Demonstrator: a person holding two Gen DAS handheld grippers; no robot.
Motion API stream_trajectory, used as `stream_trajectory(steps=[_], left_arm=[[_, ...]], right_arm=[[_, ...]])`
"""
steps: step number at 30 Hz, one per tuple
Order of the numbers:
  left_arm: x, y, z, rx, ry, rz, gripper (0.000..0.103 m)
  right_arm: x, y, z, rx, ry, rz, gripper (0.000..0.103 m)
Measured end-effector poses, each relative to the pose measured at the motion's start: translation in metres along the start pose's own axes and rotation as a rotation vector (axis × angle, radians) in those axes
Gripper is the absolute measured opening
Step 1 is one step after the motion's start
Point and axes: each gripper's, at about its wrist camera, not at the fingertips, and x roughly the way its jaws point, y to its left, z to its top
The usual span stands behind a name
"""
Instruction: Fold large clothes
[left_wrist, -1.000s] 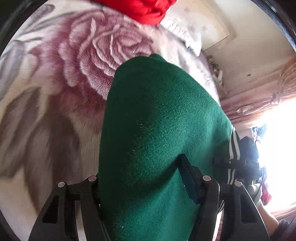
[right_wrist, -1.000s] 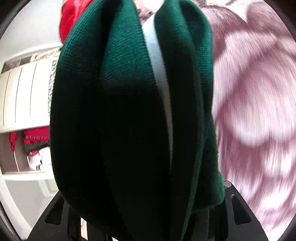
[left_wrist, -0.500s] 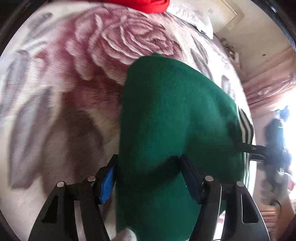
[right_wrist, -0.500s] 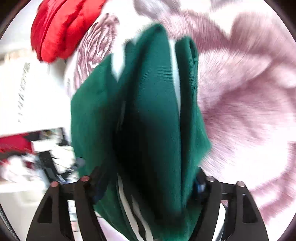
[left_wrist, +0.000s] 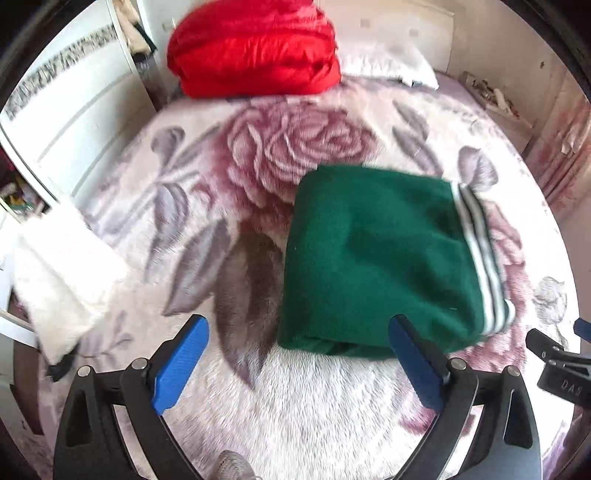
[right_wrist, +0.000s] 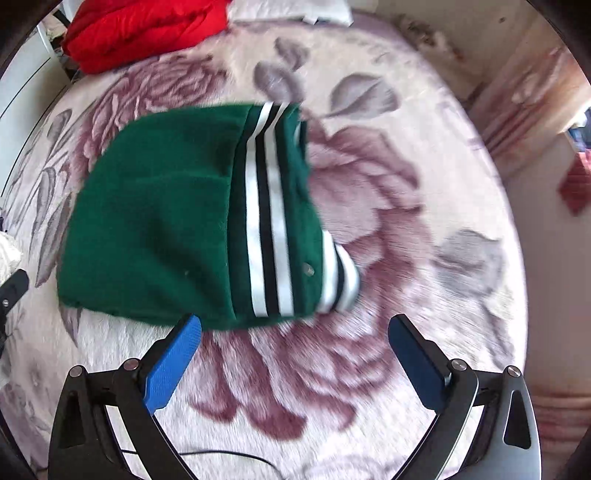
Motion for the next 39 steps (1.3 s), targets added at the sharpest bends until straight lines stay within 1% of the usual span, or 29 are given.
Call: stream_trajectory(steps=[1, 2, 3, 5, 6, 9, 10, 11, 12, 13, 15, 18, 19, 21, 24, 29, 35, 39], left_arm=[[-0.019, -0.002, 0.000, 0.004, -0.014, -0.005, 0.100], [-0.027, -0.004, 0.002, 0.003, -0.021, -0.007, 0.100], [-0.049, -0.006, 0.002, 0.007, -0.038, -0.016, 0.100], [-0.082, -0.009, 0.002, 0.009, -0.059, -0.026, 0.100], [-0.096, -0.011, 0.001, 0.006, -0.063, -0.039, 0.100], [-0.147, -0.014, -0.002, 0.005, -0.084, -0.059, 0.100], [-0.161, -0.016, -0.004, 0.006, -0.089, -0.071, 0.100], [-0.185, -0.017, -0.007, 0.004, -0.099, -0.078, 0.100], [-0.202, -0.018, -0.010, 0.005, -0.108, -0.080, 0.100], [-0.213, -0.019, -0.012, 0.009, -0.114, -0.084, 0.100], [-0.248, -0.021, -0.019, 0.017, -0.138, -0.081, 0.100], [-0.297, -0.018, -0.028, -0.005, -0.163, -0.085, 0.100], [-0.304, -0.018, -0.030, -0.008, -0.169, -0.085, 0.100], [-0.338, -0.017, -0.038, -0.014, -0.196, -0.075, 0.100], [-0.373, -0.018, -0.048, -0.015, -0.203, -0.068, 0.100], [-0.416, -0.016, -0.059, -0.027, -0.191, -0.064, 0.100], [-0.450, -0.017, -0.070, -0.041, -0.182, -0.071, 0.100], [-0.473, -0.020, -0.076, -0.043, -0.208, -0.062, 0.100]], right_arm=[[-0.016, -0.006, -0.005, 0.005, -0.017, -0.007, 0.102], [-0.037, -0.009, -0.009, 0.011, -0.035, -0.011, 0.102], [-0.051, -0.011, -0.011, 0.013, -0.046, -0.012, 0.102], [-0.095, -0.017, -0.019, 0.011, -0.087, -0.019, 0.102], [-0.109, -0.018, -0.021, 0.014, -0.097, -0.023, 0.102], [-0.176, -0.030, -0.038, 0.024, -0.141, -0.031, 0.102], [-0.192, -0.034, -0.042, 0.022, -0.155, -0.036, 0.102], [-0.215, -0.037, -0.048, 0.019, -0.174, -0.042, 0.102], [-0.228, -0.039, -0.052, 0.019, -0.186, -0.045, 0.102], [-0.252, -0.043, -0.060, 0.022, -0.205, -0.047, 0.102], [-0.291, -0.048, -0.072, 0.027, -0.226, -0.039, 0.102], [-0.346, -0.059, -0.090, 0.031, -0.256, -0.049, 0.102], [-0.359, -0.063, -0.094, 0.035, -0.267, -0.047, 0.102], [-0.389, -0.070, -0.105, 0.041, -0.286, -0.042, 0.102], [-0.436, -0.078, -0.124, 0.028, -0.315, -0.034, 0.102], [-0.495, -0.084, -0.151, 0.002, -0.343, -0.017, 0.102], [-0.548, -0.096, -0.172, -0.002, -0.372, -0.007, 0.102], [-0.574, -0.104, -0.184, -0.008, -0.397, 0.000, 0.102]])
